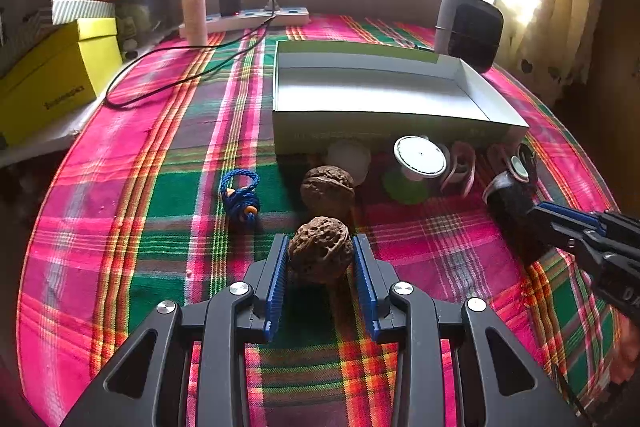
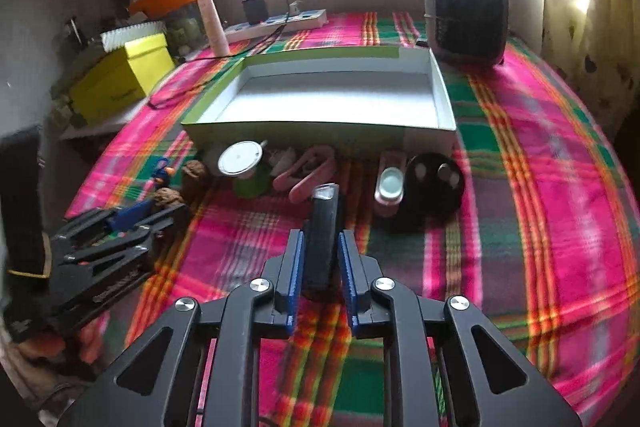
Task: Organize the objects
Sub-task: 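Close left gripper on the walnut while right gripper closes on the black device, then lift the walnut with left gripper while right gripper lifts the black device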
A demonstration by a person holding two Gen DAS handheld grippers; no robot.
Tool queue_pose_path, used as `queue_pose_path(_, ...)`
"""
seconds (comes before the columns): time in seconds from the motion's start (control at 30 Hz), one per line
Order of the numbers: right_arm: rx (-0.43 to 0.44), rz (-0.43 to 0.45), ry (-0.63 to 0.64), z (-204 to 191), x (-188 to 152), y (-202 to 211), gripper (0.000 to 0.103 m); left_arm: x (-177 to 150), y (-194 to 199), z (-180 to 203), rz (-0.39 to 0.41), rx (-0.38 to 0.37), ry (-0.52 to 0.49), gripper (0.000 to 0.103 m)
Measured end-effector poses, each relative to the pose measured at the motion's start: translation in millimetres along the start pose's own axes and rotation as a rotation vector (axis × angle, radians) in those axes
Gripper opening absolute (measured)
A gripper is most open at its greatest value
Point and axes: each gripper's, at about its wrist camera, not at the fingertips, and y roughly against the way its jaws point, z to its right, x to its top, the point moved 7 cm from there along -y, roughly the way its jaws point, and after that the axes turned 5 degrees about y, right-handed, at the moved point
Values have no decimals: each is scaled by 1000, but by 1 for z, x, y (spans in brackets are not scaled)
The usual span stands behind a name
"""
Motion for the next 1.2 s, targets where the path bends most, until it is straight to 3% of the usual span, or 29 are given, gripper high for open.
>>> queue_pose_path(0.07,21,-3,-29,5,-3,3,11,-1,0,0,0,2,-2,30)
queue_pose_path(0.4,-117,13,20,15,-2,9,11,-1,1,-3,1,7,-4,30)
queue_pose_path(0.57,-107,54,110,-5,3,14,11,-1,1,-4,0,8,-6,30)
queue_pose_path(0.8,-76,31,190,-26,-1,-1,11,-1,1,-4,1,7,-6,30)
queue_pose_path(1.0,-158,38,194,-13,1,1,11,-1,1,-4,1,8,-6,30)
queue_pose_path(1.2,-152,45,146,1,4,3,11,-1,2,-5,1,11,-8,30)
